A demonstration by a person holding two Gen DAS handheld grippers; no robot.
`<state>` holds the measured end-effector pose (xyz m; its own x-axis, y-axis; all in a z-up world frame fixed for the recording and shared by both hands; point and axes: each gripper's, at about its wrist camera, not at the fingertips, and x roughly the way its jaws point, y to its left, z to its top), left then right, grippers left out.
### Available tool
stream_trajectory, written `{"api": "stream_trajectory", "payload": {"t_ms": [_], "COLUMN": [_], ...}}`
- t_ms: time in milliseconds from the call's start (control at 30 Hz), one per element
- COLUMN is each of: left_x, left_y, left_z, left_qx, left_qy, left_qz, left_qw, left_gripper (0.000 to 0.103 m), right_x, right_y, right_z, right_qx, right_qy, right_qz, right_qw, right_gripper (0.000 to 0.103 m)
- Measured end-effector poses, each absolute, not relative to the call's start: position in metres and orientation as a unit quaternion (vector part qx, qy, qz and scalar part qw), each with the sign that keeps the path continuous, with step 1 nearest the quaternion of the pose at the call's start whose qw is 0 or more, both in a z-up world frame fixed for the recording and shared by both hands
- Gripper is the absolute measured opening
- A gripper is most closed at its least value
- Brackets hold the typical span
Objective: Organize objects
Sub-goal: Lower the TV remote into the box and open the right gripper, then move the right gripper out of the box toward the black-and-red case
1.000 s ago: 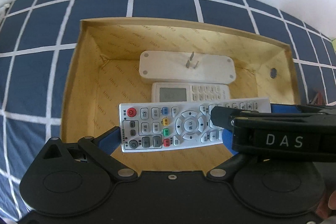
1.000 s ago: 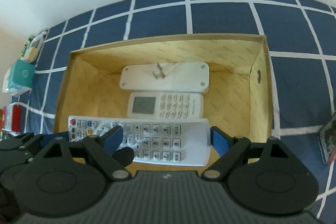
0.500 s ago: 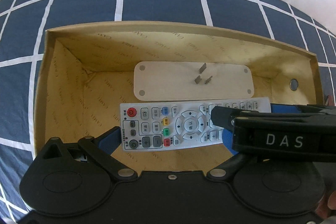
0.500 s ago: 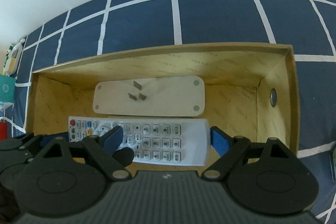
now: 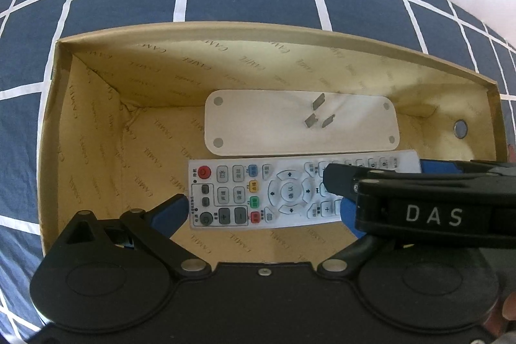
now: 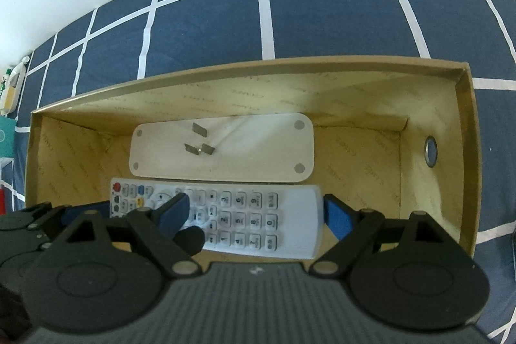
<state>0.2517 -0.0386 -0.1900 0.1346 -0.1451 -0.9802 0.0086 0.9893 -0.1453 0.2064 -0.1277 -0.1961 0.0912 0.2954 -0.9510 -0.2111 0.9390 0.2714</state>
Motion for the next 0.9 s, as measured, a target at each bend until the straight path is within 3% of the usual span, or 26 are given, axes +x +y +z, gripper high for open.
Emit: {"api": "stream_trajectory", "payload": {"t_ms": [367,900], "left_x": [0.239,0.172], "left_y": [-0.035,-0.053], "left_z": [-0.168,-0.11], "left_qx": [-0.059,-0.068], "left_qy": [0.643,0.616], "left_qz": [-0.032,-0.017], "left_qw": [0.763,0.785], "left_gripper": [0.102,0.103], "right_x": [0.202,0.152], "right_y": [-0.137,-0.16], "right_z": [-0.184,-0.116], "right_qx": [0.035,0.028], "right_qy": [0.643,0.6], "right_qz": [0.163,0.197], "right_qw": [0.748,0.775], "right_gripper": [0.088,0.09]}}
